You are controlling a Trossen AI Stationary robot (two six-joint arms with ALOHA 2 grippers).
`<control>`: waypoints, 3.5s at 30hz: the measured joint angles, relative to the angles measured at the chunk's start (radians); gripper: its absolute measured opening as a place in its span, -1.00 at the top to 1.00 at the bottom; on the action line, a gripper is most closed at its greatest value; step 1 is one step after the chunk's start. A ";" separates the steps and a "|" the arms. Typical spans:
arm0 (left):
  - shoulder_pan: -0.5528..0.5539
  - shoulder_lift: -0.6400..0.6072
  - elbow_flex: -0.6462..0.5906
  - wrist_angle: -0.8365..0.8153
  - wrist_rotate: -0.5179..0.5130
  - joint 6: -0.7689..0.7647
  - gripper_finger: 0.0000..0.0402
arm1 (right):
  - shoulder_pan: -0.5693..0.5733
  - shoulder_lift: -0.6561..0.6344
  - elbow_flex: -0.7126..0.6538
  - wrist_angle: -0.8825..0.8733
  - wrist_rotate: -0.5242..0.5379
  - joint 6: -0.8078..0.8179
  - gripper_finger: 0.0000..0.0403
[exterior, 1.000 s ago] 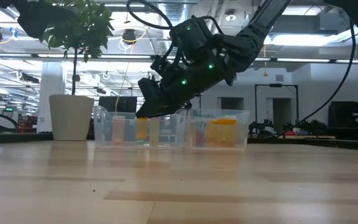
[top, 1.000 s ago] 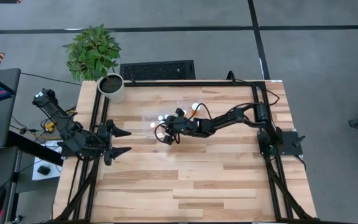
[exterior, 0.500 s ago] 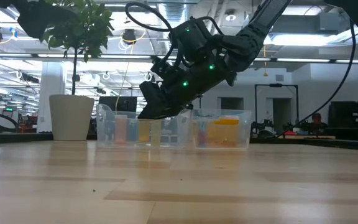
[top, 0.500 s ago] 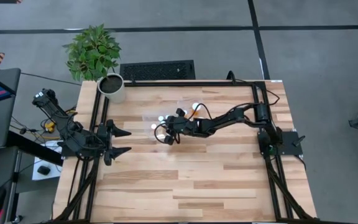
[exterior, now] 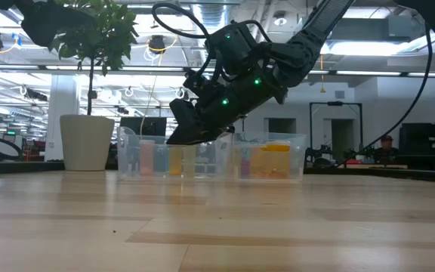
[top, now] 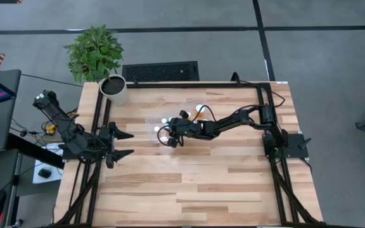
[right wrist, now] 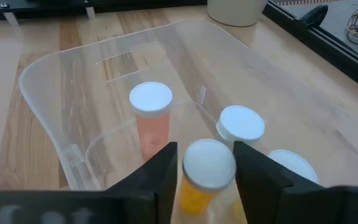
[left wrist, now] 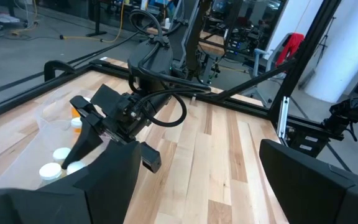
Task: Pick and place medicine bottles into bin by pill shape (circle, oval)
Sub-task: Put the orange tablet bottle into the left transparent bin, then return to Home Position
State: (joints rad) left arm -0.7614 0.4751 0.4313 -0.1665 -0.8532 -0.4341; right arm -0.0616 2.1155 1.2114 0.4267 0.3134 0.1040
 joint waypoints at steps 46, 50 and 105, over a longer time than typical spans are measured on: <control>0.025 -0.185 0.000 0.161 -0.047 0.231 -0.61 | 0.016 -0.797 0.126 -0.781 -0.048 -0.218 0.03; 0.035 -0.335 0.001 0.055 -0.046 0.229 -0.61 | 0.006 -1.022 0.113 -0.965 -0.043 -0.212 0.06; 0.038 -0.368 -0.422 0.251 0.089 0.025 -0.61 | 0.188 -2.070 -1.204 -0.356 -0.053 -0.051 0.15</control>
State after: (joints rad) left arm -0.7235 0.1074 0.0090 0.0841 -0.7639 -0.4091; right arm 0.1268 0.0456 0.0078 0.0708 0.2604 0.0534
